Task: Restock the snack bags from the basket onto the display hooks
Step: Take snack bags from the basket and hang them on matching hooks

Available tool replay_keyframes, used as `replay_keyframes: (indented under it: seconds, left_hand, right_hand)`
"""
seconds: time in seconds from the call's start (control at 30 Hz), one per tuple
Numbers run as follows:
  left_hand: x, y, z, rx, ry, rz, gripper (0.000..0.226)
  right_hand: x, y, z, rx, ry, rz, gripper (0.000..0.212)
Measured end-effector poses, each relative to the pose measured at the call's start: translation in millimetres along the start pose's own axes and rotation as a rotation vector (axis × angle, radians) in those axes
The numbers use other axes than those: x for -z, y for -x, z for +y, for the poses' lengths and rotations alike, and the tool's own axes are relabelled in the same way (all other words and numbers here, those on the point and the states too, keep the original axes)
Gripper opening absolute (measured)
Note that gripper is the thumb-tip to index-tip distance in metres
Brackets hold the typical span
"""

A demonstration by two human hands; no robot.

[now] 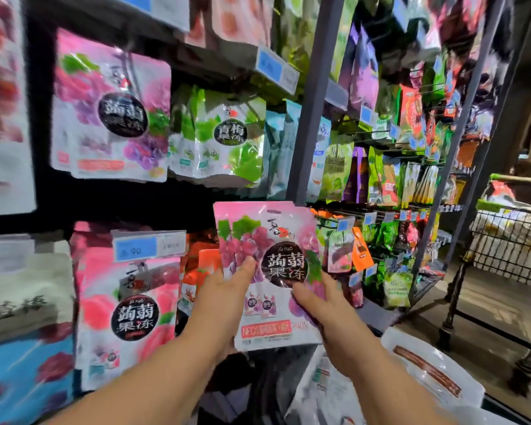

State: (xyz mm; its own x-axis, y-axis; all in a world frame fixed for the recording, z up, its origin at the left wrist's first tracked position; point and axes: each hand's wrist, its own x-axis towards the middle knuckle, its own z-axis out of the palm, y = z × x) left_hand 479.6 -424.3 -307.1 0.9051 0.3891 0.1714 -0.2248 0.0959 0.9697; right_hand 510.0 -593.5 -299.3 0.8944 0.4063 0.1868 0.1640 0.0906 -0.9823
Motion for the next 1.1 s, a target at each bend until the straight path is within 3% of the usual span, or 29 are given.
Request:
replay_keyframes:
  seconds: [0.1, 0.2, 0.3, 0.43, 0.57, 0.67, 0.73, 0.83, 0.97, 1.1]
  left_hand:
    - [16, -7, 22, -0.036, 0.044, 0.036, 0.020]
    - [32, -10, 39, -0.034, 0.073, 0.049, 0.048]
    - [49, -13, 54, -0.042, -0.018, 0.072, 0.041]
    - [64, -11, 78, -0.038, -0.126, 0.074, 0.051]
    - [74, -16, 89, -0.008, -0.019, 0.061, 0.092]
    - [80, -7, 100, 0.043, 0.140, 0.024, 0.071]
    - [82, 1, 106, 0.096, 0.266, -0.069, 0.066]
    - [92, -1, 107, 0.107, 0.366, -0.176, 0.071]
    - [102, 6, 112, 0.133, 0.408, -0.261, 0.066]
    - [111, 5, 112, 0.212, 0.353, -0.303, 0.058]
  right_hand:
    - [-20, -7, -18, -0.017, -0.104, -0.087, 0.041]
    - [-39, -19, -30, 0.022, -0.117, -0.162, 0.052]
    - [-57, -26, -40, 0.046, -0.100, -0.171, 0.062]
    - [-74, -29, -49, 0.058, -0.135, -0.222, 0.057]
    - [-88, -32, -52, 0.049, -0.163, -0.224, 0.055]
    - [-97, -32, -53, 0.040, -0.191, -0.132, 0.051]
    - [-105, -28, -58, 0.082, -0.140, -0.082, 0.061]
    - [-110, -26, -67, 0.045, -0.196, -0.034, 0.019]
    - [-122, -14, -88, 0.032, -0.240, 0.034, 0.009]
    - [-121, -31, -82, 0.057, -0.217, 0.013, 0.015]
